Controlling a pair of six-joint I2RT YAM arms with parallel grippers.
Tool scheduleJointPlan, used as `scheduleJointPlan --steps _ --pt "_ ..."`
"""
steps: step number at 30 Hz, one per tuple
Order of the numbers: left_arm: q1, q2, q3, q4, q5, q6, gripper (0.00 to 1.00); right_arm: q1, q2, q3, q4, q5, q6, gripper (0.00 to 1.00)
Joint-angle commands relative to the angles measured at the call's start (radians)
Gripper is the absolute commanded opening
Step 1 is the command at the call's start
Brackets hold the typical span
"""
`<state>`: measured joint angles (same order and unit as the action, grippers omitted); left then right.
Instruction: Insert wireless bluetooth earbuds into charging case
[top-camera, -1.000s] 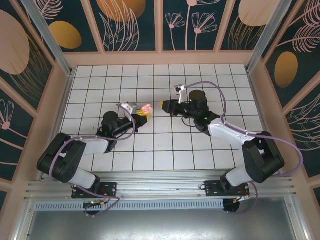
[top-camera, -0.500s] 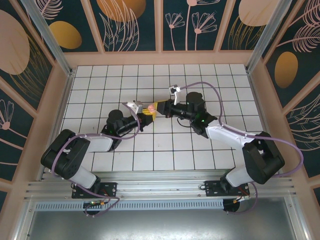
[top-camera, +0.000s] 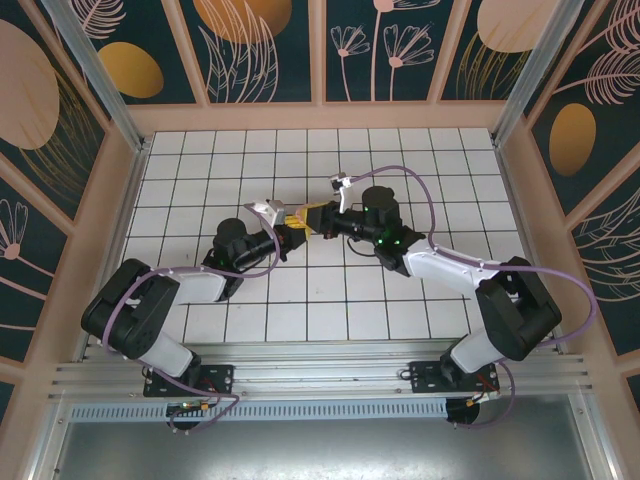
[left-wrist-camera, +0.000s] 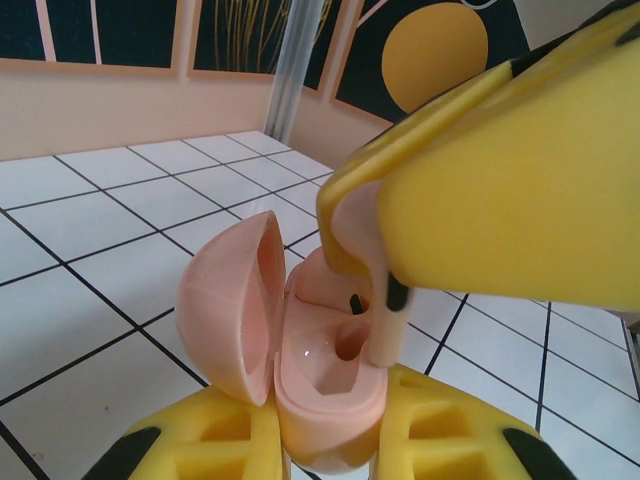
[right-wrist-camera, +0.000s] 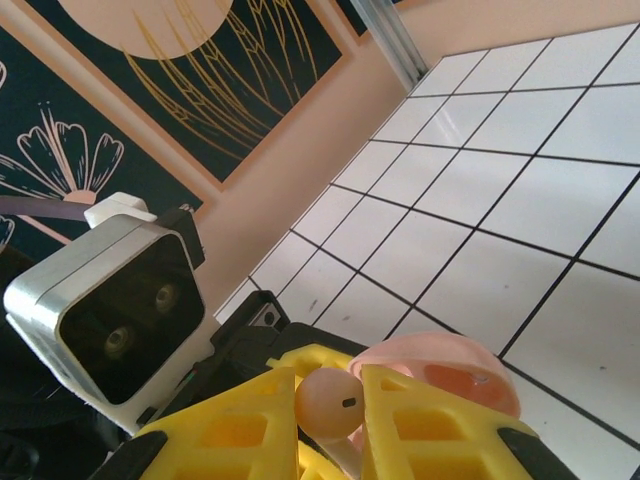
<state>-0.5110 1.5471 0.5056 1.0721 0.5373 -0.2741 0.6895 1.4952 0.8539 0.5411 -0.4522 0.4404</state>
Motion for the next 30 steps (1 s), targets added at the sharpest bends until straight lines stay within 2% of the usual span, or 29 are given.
scheduleJointPlan --steps 1,9,19,30 --pt "-0.007 -0.041 0.033 0.037 0.003 -0.005 0.05 0.016 -0.003 0.015 -0.028 0.078 -0.054 0.19" --pt "-0.007 -0.058 0.033 0.017 0.01 0.013 0.05 0.022 -0.01 -0.005 0.067 0.11 -0.029 0.19" --pt "-0.007 -0.076 0.048 0.049 -0.001 -0.017 0.05 0.037 -0.003 -0.035 0.037 0.118 -0.029 0.19" --pt "-0.006 -0.091 0.05 0.05 -0.002 -0.015 0.05 0.068 0.002 -0.025 0.018 0.218 -0.043 0.18"
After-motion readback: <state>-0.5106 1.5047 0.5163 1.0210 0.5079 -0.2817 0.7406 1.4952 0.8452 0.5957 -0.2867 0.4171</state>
